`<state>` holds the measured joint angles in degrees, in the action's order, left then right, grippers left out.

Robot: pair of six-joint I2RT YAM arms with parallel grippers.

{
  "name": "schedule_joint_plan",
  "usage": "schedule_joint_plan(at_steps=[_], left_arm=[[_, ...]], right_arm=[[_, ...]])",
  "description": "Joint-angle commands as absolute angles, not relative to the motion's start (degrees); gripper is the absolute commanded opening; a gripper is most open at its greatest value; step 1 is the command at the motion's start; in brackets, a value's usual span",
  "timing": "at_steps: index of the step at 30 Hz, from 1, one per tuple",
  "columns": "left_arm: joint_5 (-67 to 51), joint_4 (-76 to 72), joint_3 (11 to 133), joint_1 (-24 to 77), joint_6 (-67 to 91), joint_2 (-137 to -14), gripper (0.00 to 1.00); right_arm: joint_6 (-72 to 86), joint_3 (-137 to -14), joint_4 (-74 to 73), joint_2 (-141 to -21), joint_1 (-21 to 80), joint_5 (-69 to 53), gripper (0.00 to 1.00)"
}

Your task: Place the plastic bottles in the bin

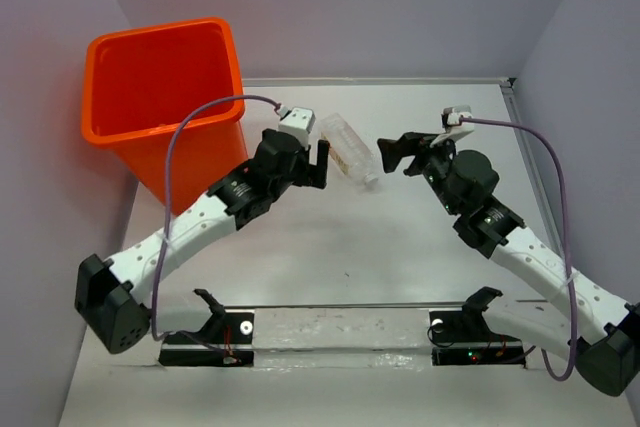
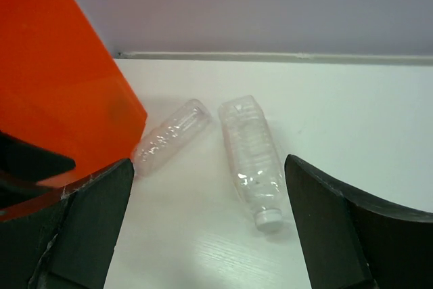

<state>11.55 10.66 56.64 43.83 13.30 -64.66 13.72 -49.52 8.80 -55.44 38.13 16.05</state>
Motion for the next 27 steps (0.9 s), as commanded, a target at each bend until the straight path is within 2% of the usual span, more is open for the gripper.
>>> schedule_joint_plan(at_steps=[1,9,16,21,27], left_arm=[[26.0,8.3,67.9,43.9,11.2,-75.9,0.99],[30.8,9.5,83.9,39.8,11.3,-99.2,0.99],[31.1,9.1,91.0,34.8,9.0,-107.9,0.99],[30.0,12.0,96.5,30.8,8.1,-114.1,0.99],[23.5,12.5,97.6,28.5,5.6,-117.9,0.99]], right_arm=[[19.3,-45.3,10.8,-51.0,33.5,13.6,0.97],[22.4,-36.0,10.0,-45.7,31.1,8.6,0.96],[22.4,-34.3,10.1,-44.6,30.6,7.3,0.96],[21.2,-34.8,10.0,-48.4,30.6,5.4,0.98],[19.2,-36.1,9.2,-52.2,30.6,1.5,1.0]])
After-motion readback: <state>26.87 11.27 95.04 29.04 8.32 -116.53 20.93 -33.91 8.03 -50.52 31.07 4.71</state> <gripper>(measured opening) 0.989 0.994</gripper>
